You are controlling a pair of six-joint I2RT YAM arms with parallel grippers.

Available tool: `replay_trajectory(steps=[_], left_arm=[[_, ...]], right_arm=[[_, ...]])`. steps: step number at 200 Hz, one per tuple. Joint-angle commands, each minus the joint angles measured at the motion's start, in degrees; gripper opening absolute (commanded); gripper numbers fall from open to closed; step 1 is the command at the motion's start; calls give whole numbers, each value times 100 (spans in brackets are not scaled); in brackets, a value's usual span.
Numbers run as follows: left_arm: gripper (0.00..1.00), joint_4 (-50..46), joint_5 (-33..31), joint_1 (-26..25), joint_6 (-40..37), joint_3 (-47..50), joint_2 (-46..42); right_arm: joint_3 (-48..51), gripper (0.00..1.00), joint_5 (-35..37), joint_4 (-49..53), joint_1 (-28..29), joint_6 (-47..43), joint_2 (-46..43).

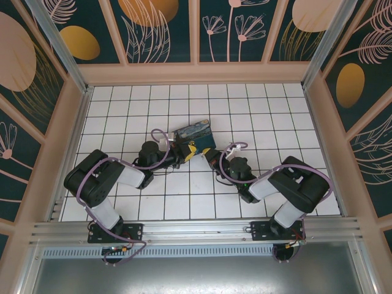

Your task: Unlock a padlock with a key

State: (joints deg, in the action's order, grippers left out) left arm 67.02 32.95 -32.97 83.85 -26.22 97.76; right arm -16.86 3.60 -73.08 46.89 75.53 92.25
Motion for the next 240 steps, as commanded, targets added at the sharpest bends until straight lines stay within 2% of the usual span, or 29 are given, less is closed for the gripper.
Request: replay_trajectory(steps=[1, 123, 240], left_arm=[[0, 261, -8, -19, -97, 15, 12], [0, 272, -23, -12, -104, 4, 169], [0, 256, -46, -20, -115, 29, 139]], right_arm=[[-135, 0, 80, -84, 57, -90, -147], [-135, 0, 331, 1122, 65, -346, -871], [-306, 0, 291, 923, 106, -300, -561]])
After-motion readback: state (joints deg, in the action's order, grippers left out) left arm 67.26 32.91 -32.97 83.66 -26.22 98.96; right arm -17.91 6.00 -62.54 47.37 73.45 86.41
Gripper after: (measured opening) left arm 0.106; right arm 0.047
